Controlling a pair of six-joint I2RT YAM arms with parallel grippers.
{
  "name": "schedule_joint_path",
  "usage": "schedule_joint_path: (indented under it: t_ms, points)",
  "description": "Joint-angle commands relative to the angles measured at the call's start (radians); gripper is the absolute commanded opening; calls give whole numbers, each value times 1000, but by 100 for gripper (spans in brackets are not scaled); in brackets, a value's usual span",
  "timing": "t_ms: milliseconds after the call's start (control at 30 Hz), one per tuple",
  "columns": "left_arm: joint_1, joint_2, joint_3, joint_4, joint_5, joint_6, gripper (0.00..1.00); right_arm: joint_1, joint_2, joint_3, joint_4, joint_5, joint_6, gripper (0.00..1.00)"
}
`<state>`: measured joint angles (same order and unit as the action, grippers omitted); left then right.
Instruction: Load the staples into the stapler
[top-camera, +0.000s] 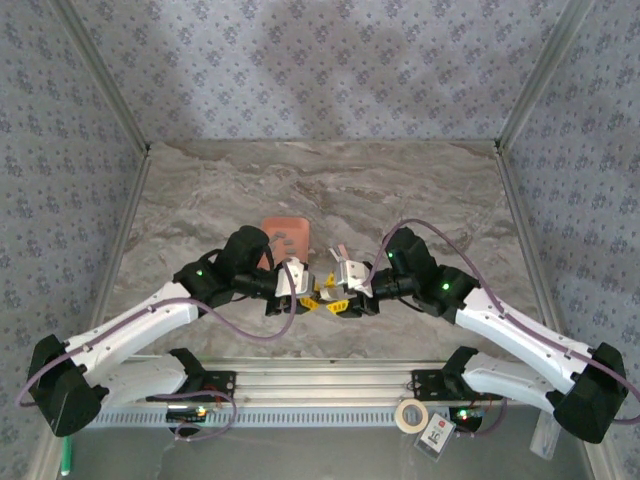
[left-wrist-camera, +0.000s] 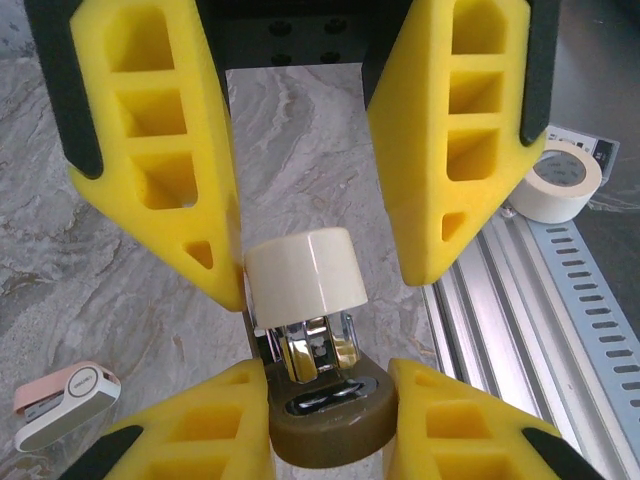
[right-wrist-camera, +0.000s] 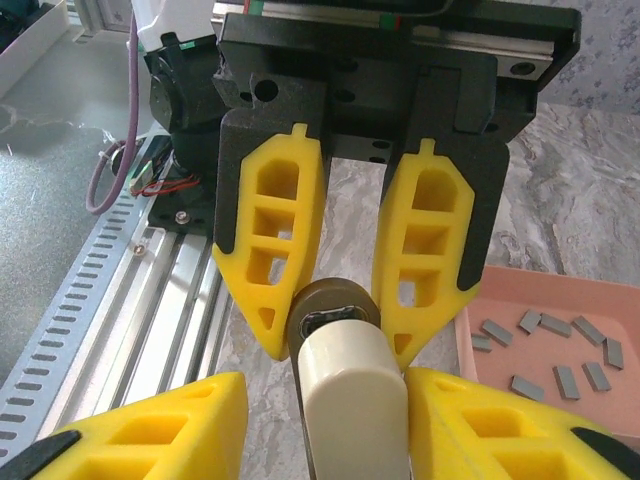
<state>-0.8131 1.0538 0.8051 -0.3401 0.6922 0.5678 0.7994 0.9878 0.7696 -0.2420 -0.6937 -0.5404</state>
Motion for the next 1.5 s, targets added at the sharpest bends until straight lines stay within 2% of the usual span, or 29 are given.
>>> schedule_joint_path:
  t_ms: [0,100,333,567,767,833,900,967,1200,1300,1367,1467]
  points:
    - [4,-1,28,11,42,24,0,6,3,25,23,-37,3,44]
    - [3,-4,28,14,44,24,0,8,9,28,20,-46,3,37]
    - [3,2,28,13,43,29,0,11,25,32,23,-39,12,37]
    - [3,0,24,18,37,29,0,9,16,34,5,-31,3,10]
    - [3,-13,10,28,29,22,0,-34,-42,-24,34,-18,37,0]
    - [3,-22,-5,52,11,5,12,-44,-70,-44,64,-25,60,0]
    - [3,-33,-19,89,-7,-18,29,-43,-88,-49,74,-8,79,0]
    - [3,-34,-20,105,-19,-35,40,-42,-92,-45,68,8,84,0]
    - [-14,-29,-24,105,-45,-60,57,-31,-89,-41,81,55,92,0]
    - [-24,-22,-23,122,-51,-76,57,-29,-90,-41,90,66,95,0]
    - [-28,-13,-16,121,-49,-76,50,-28,-91,-42,93,68,95,0]
    - [-28,-1,-10,114,-57,-73,34,-29,-103,-46,95,71,94,0]
